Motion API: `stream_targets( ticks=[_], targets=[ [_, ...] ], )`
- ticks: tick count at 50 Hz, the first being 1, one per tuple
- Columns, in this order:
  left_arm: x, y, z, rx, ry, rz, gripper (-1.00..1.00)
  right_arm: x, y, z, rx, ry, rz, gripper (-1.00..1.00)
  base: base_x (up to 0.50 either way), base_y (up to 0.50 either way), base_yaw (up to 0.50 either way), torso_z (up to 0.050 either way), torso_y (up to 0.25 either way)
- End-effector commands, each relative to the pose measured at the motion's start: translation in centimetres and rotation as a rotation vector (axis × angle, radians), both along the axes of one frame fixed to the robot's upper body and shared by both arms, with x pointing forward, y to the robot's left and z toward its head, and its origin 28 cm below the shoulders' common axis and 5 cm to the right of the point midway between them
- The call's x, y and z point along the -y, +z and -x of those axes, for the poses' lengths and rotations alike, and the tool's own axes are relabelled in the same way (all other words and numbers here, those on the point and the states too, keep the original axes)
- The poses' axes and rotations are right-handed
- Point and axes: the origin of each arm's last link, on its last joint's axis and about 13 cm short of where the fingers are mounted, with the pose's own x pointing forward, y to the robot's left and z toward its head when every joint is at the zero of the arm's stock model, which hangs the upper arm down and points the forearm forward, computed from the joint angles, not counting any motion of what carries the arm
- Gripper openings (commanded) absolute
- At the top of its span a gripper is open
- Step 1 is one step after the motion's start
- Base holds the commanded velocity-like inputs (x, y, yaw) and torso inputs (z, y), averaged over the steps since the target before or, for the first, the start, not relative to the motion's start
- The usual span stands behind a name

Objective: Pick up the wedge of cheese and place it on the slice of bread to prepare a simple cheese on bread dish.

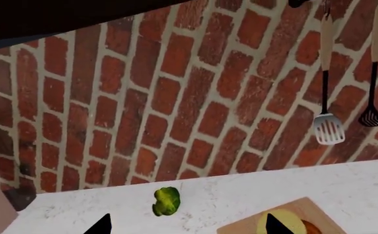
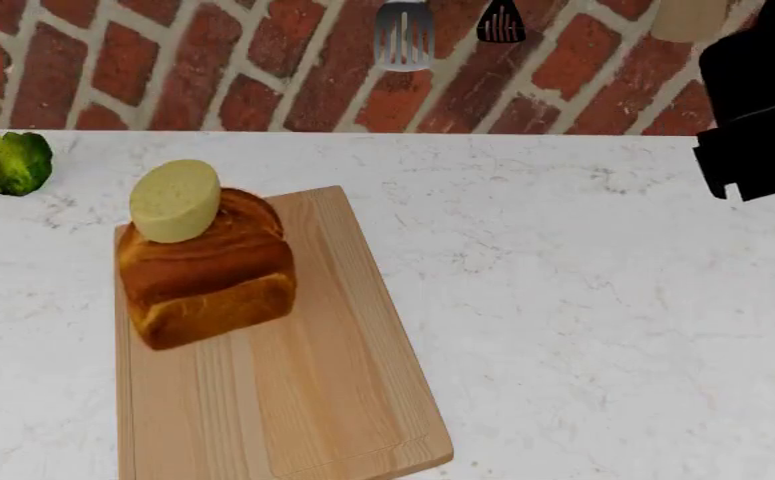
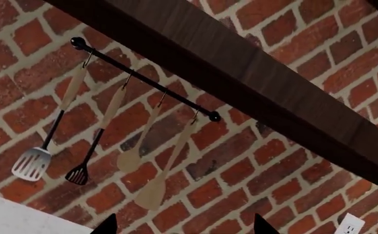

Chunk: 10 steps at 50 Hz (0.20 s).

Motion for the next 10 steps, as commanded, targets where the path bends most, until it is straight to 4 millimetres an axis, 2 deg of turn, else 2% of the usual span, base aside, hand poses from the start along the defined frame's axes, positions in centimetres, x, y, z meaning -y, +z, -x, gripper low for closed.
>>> stream_targets(
  ticks=[1, 10],
  targets=[
    [0.18, 0.69, 1.07, 0.021, -0.019, -0.006, 1.0, 0.22, 0.48, 0.79, 0.007, 0.003, 0.012, 1.0, 0.0, 0.0, 0.0, 0.0, 0.0],
    [0.11, 1.01, 1.43, 0.03, -0.014, -0.012, 1.0, 0.4, 0.83, 1.59, -0.001, 0.0, 0.028, 1.0, 0.0, 0.0, 0.0, 0.0, 0.0]
  ],
)
